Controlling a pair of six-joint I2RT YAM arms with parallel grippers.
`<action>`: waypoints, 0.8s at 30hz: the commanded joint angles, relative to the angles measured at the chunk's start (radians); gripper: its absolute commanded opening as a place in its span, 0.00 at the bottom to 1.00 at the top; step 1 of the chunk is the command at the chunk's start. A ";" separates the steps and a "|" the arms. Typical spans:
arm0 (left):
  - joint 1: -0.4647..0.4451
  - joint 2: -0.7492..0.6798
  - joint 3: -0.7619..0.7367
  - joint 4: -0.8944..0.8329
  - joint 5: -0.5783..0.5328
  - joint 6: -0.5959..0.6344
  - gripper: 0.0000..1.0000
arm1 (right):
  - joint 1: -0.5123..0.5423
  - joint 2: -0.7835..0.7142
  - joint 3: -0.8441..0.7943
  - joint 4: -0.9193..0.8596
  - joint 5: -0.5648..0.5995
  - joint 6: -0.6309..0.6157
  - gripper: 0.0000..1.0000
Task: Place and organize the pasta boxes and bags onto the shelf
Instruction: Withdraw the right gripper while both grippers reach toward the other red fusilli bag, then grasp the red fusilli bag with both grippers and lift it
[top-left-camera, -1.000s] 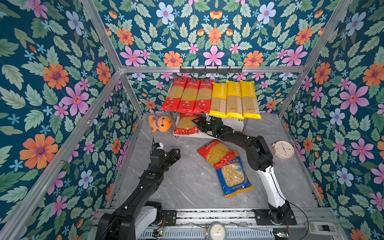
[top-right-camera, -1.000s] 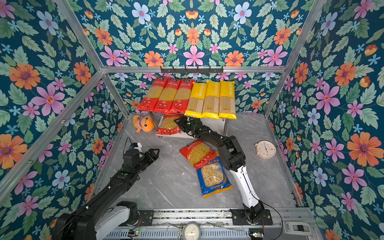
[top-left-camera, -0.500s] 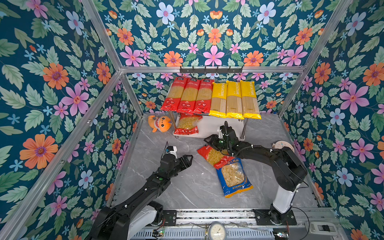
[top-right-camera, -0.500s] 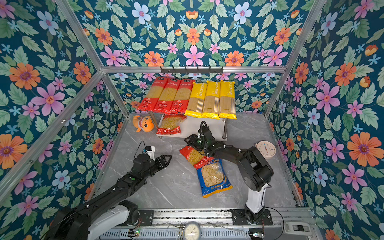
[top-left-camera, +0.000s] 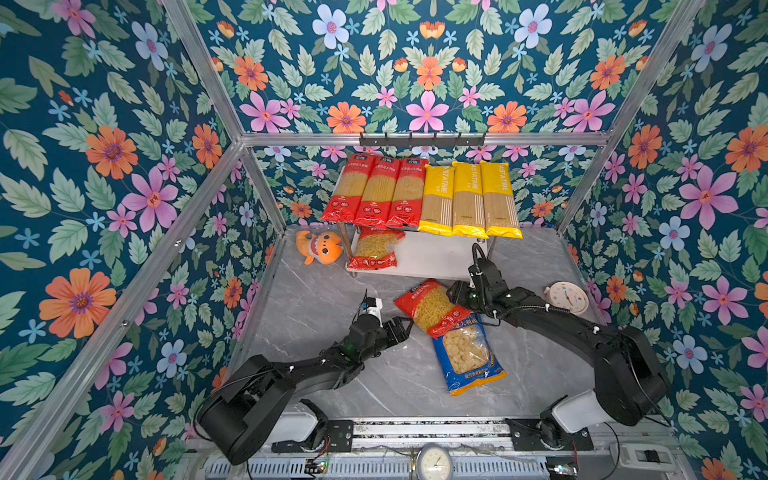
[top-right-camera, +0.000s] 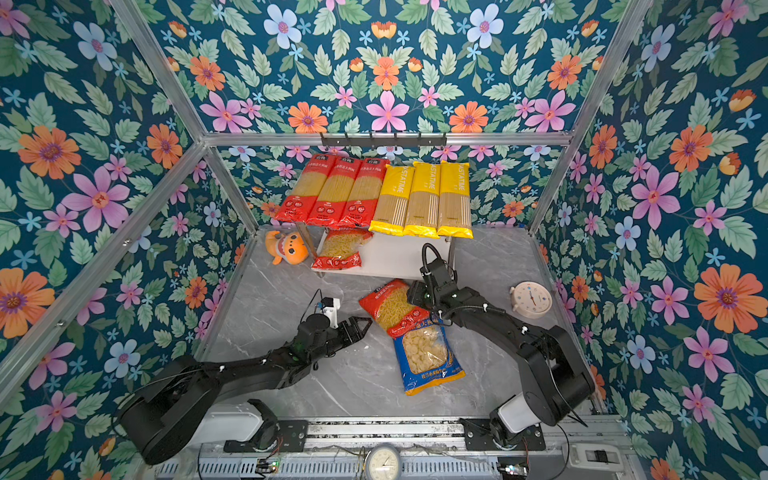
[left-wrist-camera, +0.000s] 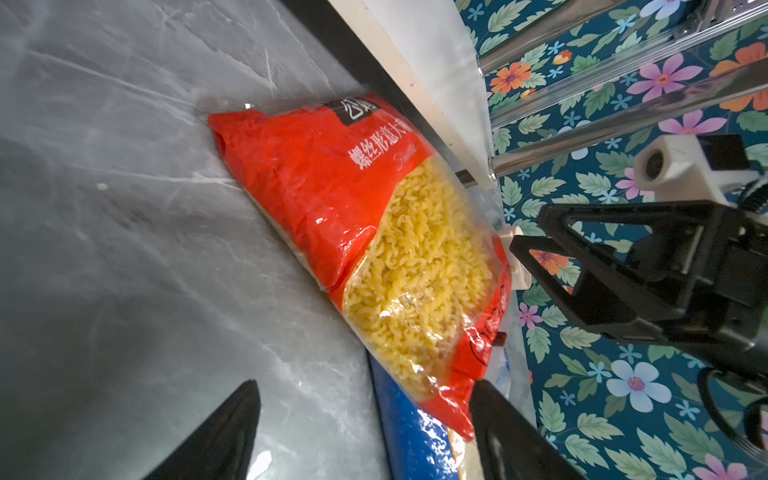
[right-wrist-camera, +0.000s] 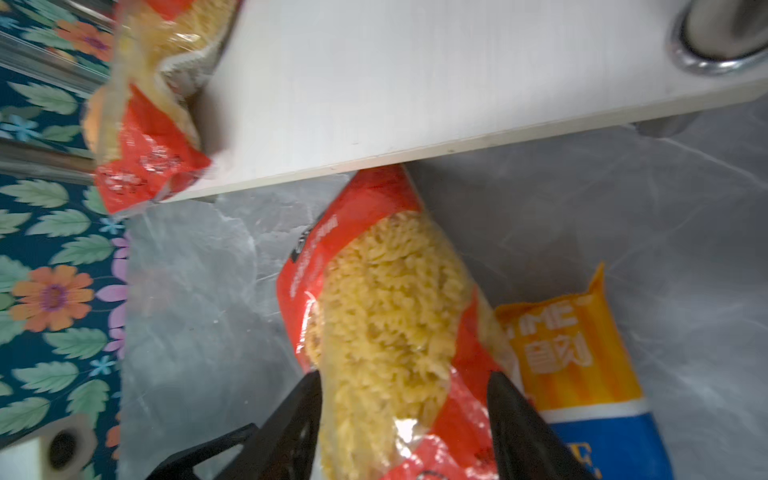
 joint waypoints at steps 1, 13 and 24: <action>-0.025 0.051 0.017 0.126 -0.018 -0.037 0.82 | -0.005 0.040 0.026 -0.110 0.044 -0.075 0.66; 0.005 0.155 0.013 0.192 -0.021 -0.027 0.76 | 0.192 0.048 0.036 -0.052 -0.078 0.039 0.57; 0.236 -0.122 -0.040 -0.215 0.048 0.105 0.77 | 0.038 -0.166 -0.140 0.034 -0.180 0.086 0.60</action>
